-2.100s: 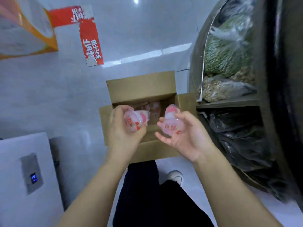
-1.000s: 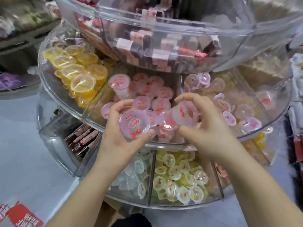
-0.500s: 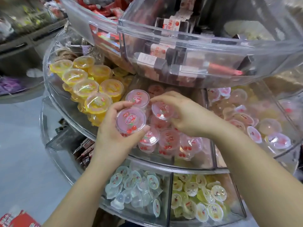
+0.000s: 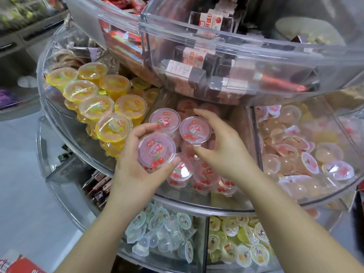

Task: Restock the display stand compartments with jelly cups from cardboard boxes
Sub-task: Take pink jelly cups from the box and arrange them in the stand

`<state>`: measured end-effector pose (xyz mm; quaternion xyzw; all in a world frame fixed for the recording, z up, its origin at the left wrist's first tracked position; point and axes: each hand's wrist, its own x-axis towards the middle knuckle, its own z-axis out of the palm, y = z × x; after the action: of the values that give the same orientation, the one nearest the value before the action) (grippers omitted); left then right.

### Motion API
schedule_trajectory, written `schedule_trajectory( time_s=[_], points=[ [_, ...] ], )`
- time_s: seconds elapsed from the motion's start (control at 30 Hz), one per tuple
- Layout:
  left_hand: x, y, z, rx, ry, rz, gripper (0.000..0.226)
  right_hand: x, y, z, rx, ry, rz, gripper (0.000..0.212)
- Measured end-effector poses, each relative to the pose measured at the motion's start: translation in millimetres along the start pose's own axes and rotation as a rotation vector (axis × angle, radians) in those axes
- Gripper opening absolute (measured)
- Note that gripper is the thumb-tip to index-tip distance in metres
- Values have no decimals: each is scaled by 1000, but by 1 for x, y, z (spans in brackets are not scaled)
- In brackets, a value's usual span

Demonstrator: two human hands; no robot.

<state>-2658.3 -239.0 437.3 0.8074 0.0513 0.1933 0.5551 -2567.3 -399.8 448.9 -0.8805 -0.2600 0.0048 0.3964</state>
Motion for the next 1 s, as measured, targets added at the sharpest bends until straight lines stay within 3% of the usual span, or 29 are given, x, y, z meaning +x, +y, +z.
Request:
schedule_trajectory(
  time_s=[0.2,0.3,0.4,0.57,0.7,0.8,0.9,1.0],
  points=[
    [1,-3,1,-4,-18,-14,59,-3,-1,-1,14,5,17,75],
    [-2,1,2,-8,-33,-18,60,-7,-3,-4,21,-7,31,90],
    [-4,12,5,2,-74,32,59,-23,-8,-14,28,75,7,92],
    [-8,36,20,-102,-268,67,58,-54,-19,-16,-51,106,-166,70],
    [-8,49,37,-118,-464,69,60,-65,-15,-23,162,120,-55,74],
    [-1,49,39,21,-506,187,59,-62,-10,-31,200,170,60,71],
    [16,40,33,298,-377,382,45,-52,-3,-38,96,239,155,57],
    [29,28,27,478,-327,449,32,-41,4,-38,-107,213,181,67]
  ],
)
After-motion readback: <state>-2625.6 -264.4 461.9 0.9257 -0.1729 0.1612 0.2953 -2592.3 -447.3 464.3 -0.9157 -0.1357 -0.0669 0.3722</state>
